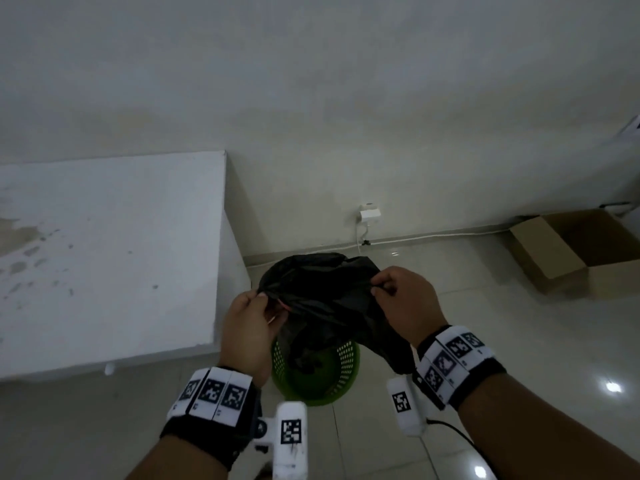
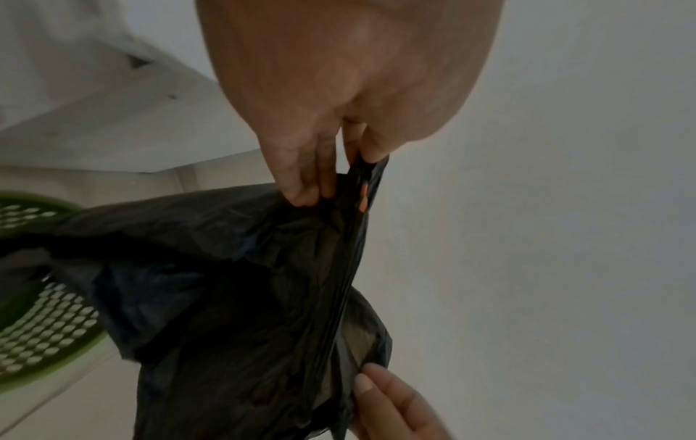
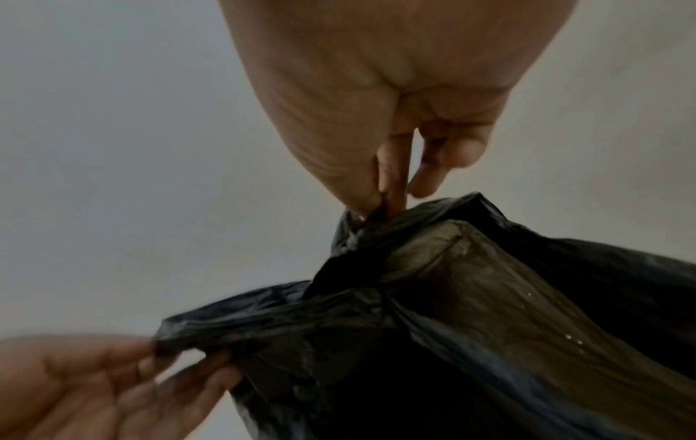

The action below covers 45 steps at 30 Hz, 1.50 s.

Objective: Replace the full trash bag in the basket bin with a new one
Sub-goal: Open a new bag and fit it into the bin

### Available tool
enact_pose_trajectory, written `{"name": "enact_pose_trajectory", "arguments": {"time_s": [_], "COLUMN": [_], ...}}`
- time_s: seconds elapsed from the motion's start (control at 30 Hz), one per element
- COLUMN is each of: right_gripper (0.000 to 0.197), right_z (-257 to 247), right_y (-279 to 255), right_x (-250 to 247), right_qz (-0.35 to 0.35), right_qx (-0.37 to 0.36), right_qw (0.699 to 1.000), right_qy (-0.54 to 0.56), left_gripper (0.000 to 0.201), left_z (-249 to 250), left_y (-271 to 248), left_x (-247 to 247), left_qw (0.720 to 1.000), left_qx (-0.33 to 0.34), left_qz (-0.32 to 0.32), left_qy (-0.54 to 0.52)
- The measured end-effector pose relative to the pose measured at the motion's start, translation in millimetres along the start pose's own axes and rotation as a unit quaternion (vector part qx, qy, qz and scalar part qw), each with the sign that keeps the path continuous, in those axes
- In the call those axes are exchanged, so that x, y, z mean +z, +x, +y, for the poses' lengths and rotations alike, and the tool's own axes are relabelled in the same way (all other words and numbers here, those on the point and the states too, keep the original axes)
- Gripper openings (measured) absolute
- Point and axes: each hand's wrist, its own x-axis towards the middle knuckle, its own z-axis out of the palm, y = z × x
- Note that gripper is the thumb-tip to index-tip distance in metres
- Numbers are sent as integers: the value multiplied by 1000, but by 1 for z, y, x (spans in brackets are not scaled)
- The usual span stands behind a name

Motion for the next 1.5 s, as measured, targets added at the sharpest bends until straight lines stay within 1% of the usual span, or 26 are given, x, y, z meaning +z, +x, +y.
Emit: {"name": "enact_pose_trajectory", "arguments": {"time_s": [0.1,0.17,0.27,0.37,0.43,0.5,0.6,0.7,0.73,0.8,0.83,0.93,0.97,1.07,1.1,1.17,1.2,1.23,1.27,1.3,1.33,1.37,1.43,1.47,1.5], "right_gripper": [7,13,27,37,40,44,44,35,30,18,17,25,29,30,31,38,39,39,37,33,30,33,48,53,56], "right_z": [29,46,70,94,108,121,144,163,170,185,193,221,231,259,267,280,284,287,290,291,293,294,294,292,290], "right_y": [4,4,2,6,8,9,11,15,15,15,15,18,20,25,27,31,33,35,36,36,37,39,46,50,56], "right_x": [9,19,40,62,76,91,120,152,163,184,195,229,241,276,286,302,308,313,318,324,330,335,342,345,346], "right_qz": [-7,-24,-42,-20,-6,-10,-26,-52,-60,-71,-71,-66,-65,-49,-42,-55,-74,-97,-116,-127,-132,-134,-133,-121,-104], "right_qx": [18,25,20,21,42,66,80,98,93,52,23,-46,-58,-87,-106,-139,-140,-130,-120,-111,-105,-100,-82,-72,-62], "right_qw": [996,992,990,990,988,984,980,976,976,982,987,993,993,992,991,988,987,986,986,986,986,986,986,988,990], "right_qy": [92,121,134,141,147,166,180,189,189,168,146,90,85,73,66,50,40,24,11,0,-10,-28,-54,-62,-68], "left_gripper": [23,27,23,20,19,22,26,41,42,34,32,27,26,23,26,32,34,35,34,31,26,24,43,52,60], "left_z": [-27,-46,-75,-107,-126,-141,-165,-192,-201,-218,-226,-256,-267,-309,-320,-338,-346,-350,-353,-355,-355,-355,-354,-352,-350], "left_y": [2,5,11,28,40,50,61,78,84,93,97,118,127,162,172,186,193,199,205,212,218,225,236,240,245], "left_x": [-3,-8,-16,-29,-38,-48,-65,-81,-85,-90,-92,-104,-111,-138,-146,-163,-171,-179,-186,-194,-200,-206,-216,-217,-217], "left_qw": [994,993,996,993,989,986,985,981,979,979,980,979,974,934,926,902,888,880,883,889,889,883,850,839,835], "left_qx": [-44,-49,-46,-36,-25,-12,9,32,38,44,43,55,74,134,148,196,223,234,230,216,205,203,209,213,222], "left_qz": [18,35,72,112,130,136,109,121,125,108,98,85,82,73,63,51,47,42,38,35,31,20,-2,-10,-18], "left_qy": [-94,-103,-30,28,59,99,131,146,158,167,165,178,200,324,342,382,400,411,407,402,408,423,484,501,502]}}
